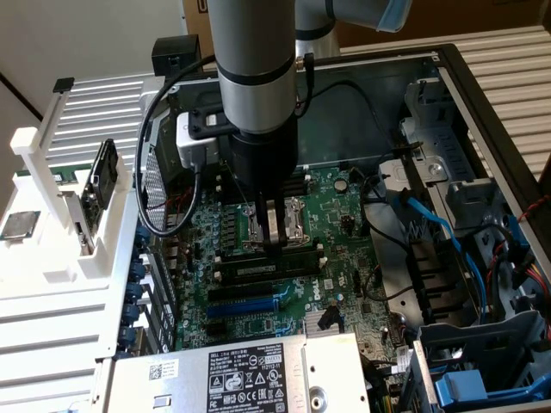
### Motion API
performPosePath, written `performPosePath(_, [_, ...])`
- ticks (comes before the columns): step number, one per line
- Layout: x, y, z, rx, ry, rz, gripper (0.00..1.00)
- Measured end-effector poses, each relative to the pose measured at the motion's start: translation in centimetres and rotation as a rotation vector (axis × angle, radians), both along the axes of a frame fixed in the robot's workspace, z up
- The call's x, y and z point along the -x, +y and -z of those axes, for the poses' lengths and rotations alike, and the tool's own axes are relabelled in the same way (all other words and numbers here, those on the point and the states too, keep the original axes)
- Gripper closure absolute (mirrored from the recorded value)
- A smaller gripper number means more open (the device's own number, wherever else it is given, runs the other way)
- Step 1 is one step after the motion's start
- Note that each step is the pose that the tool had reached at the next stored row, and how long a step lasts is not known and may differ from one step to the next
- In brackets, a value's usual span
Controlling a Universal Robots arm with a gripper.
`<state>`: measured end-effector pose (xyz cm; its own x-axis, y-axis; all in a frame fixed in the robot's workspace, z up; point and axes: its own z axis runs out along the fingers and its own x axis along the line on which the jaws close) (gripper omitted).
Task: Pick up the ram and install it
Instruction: 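Press down the ram until it locks into place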
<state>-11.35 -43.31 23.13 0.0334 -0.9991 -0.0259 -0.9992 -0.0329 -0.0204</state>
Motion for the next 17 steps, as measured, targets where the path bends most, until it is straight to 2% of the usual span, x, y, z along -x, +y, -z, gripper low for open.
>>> performPosePath(17, [0.00, -0.09, 0.16, -0.0009, -0.0001, 0.000, 0.90])
